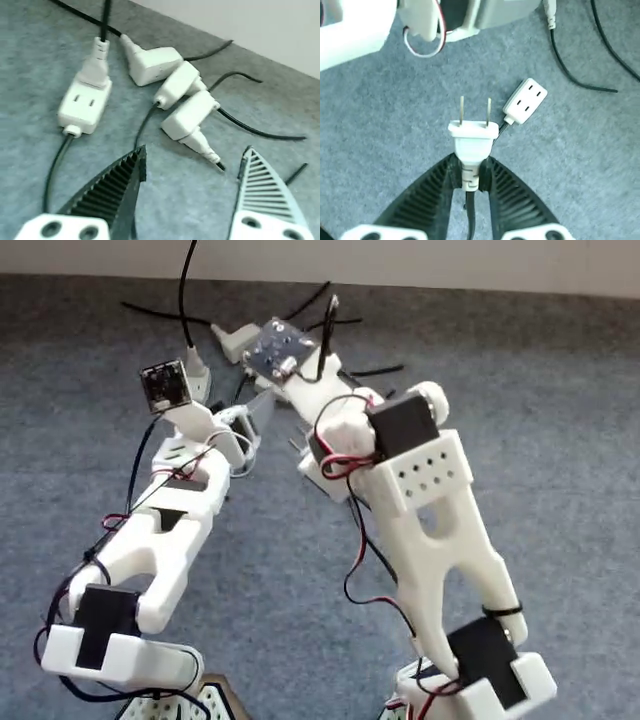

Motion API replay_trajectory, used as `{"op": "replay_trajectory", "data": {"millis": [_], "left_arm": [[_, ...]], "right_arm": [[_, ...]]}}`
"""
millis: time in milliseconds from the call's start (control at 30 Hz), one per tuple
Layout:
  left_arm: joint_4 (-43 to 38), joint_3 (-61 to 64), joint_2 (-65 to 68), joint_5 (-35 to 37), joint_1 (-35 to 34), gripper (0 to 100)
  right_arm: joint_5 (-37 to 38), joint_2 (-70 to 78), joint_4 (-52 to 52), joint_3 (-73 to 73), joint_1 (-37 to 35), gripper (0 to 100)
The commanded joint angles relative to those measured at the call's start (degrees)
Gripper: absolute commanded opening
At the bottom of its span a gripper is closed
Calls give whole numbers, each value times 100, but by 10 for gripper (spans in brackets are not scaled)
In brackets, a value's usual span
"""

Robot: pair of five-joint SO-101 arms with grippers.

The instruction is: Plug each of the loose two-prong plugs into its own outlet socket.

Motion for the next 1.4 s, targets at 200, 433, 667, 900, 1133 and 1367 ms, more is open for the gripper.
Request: {"op": "replay_trajectory", "data": {"millis": [200, 433, 667, 900, 1133, 1367], "left_arm": [[-2734, 778, -66, 26, 523, 299], [-3560, 1270, -13, 26, 1138, 299], [-3560, 1288, -13, 26, 1191, 299], [-3560, 1525, -13, 26, 1692, 300], [-3552, 1490, -4, 26, 1727, 299], [-3552, 1525, -4, 26, 1736, 299]], "right_arm": [[70, -497, -1341, 1982, 488, 7], [-167, -479, -1851, 2246, 470, 7], [-158, -462, -1938, 2246, 470, 7], [-149, -242, -2149, 2229, 488, 7], [-167, -75, -1508, 1314, 497, 7], [-167, -22, -646, -277, 497, 7]]}}
